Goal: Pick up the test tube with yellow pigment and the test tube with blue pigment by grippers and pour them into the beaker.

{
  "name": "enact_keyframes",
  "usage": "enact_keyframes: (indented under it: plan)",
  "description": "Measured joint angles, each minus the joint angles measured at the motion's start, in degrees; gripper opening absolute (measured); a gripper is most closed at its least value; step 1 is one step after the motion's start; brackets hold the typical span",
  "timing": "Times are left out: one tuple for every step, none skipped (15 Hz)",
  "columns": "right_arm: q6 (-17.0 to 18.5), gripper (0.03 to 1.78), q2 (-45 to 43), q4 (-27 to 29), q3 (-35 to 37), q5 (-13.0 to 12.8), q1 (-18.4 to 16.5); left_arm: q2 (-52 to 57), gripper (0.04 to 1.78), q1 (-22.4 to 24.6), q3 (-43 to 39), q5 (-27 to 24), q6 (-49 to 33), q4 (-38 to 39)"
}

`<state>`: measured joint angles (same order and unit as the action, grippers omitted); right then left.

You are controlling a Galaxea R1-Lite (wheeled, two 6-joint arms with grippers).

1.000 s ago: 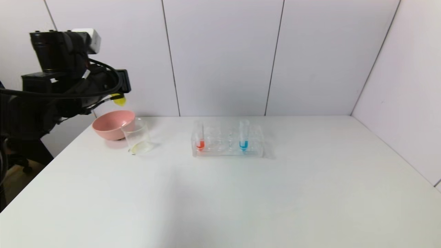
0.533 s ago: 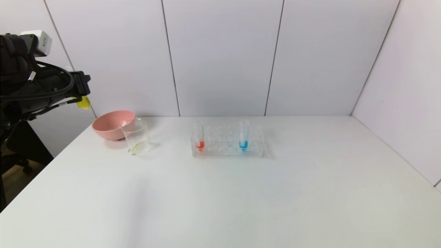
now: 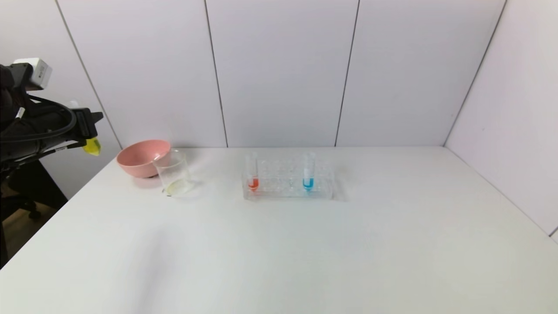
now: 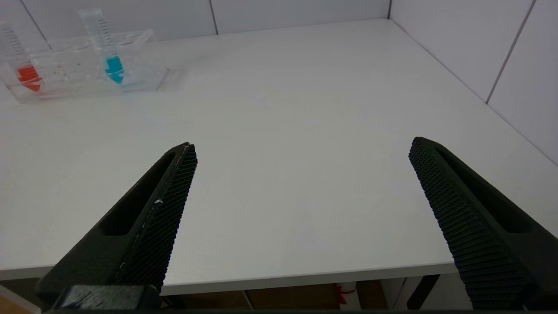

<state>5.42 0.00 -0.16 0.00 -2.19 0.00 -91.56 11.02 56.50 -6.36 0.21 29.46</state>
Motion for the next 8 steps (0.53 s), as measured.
enact_keyframes:
  plan:
    - [0.00,1.77,0.00,0.00,0.00,0.00,0.00,-0.17,0.55,0.16,-0.30,-0.63,1.11,0.41]
    - [0.00,1.77,0.00,0.00,0.00,0.02,0.00,-0.20,0.55,0.55,-0.66,-1.93,2.96,0.44]
    - [0.00,1.77,0.00,0.02,0.00,0.00,0.00,-0.41,0.55,1.40,-0.63,-4.30,5.74,0.38]
    - [0.00,1.77,0.00,0.02,0.00,0.00,0.00,-0.96,0.55,2.12,0.35,-7.25,8.67,0.35]
    - [0.00,1.77,0.00,0.00,0.00,0.00,0.00,-1.93,0.55,2.86,1.62,-10.30,11.50,0.38]
    - [0.00,1.77,0.00,0.00,0.00,0.00,0.00,-3.22,0.55,3.56,2.89,-13.18,14.51,0.35]
    - [0.00,1.77,0.00,0.00,0.00,0.00,0.00,-4.49,0.55,3.96,3.78,-15.76,16.76,0.33]
    - [-0.02,1.77,0.00,0.00,0.00,0.00,0.00,-5.68,0.55,4.16,4.40,-17.91,18.51,0.33]
